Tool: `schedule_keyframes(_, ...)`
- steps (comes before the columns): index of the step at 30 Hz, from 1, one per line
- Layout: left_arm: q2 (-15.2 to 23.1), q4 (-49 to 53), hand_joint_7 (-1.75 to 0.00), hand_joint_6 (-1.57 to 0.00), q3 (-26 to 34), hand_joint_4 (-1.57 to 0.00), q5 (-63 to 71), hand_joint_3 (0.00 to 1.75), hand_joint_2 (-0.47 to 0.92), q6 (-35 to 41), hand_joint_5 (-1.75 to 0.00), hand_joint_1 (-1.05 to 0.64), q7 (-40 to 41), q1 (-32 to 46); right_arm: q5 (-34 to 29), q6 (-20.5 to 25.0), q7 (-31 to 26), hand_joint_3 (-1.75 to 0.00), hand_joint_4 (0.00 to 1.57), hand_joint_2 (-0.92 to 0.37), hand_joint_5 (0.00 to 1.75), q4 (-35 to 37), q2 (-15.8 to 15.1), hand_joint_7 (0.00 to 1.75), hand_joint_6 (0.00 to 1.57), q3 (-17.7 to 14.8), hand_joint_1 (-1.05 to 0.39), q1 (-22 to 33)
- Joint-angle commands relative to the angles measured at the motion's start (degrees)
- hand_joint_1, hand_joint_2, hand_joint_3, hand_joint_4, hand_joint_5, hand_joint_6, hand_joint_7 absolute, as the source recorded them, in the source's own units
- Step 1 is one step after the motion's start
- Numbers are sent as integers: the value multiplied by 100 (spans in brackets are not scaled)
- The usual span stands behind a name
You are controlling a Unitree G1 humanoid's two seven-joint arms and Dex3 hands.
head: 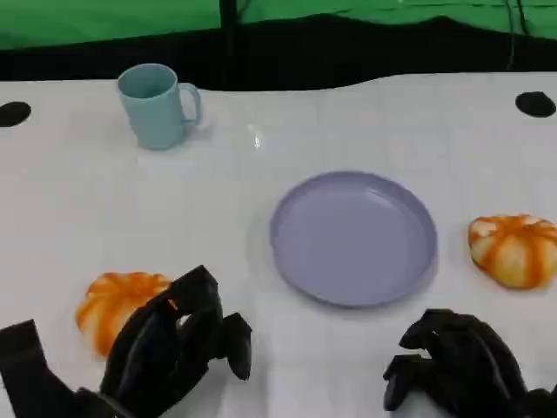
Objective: Grasp the bread from the table and place it into the plate.
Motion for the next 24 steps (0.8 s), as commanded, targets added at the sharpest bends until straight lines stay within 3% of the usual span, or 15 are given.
schedule_keyframes(1, 54, 23, -175, -65, 44, -87, 11, 27, 92, 49, -175, -71, -32, -14, 48, 13, -50, 0, 155, -72, 77, -14, -36, 37, 157, -40, -102, -25)
schedule_keyframes(24, 64, 11, -175, -61, 61, -83, 260, 31, 92, -284, -175, -70, 49, -8, 28, -35, -23, 0, 154, -72, 78, 47, -41, 37, 157, -19, -103, -56)
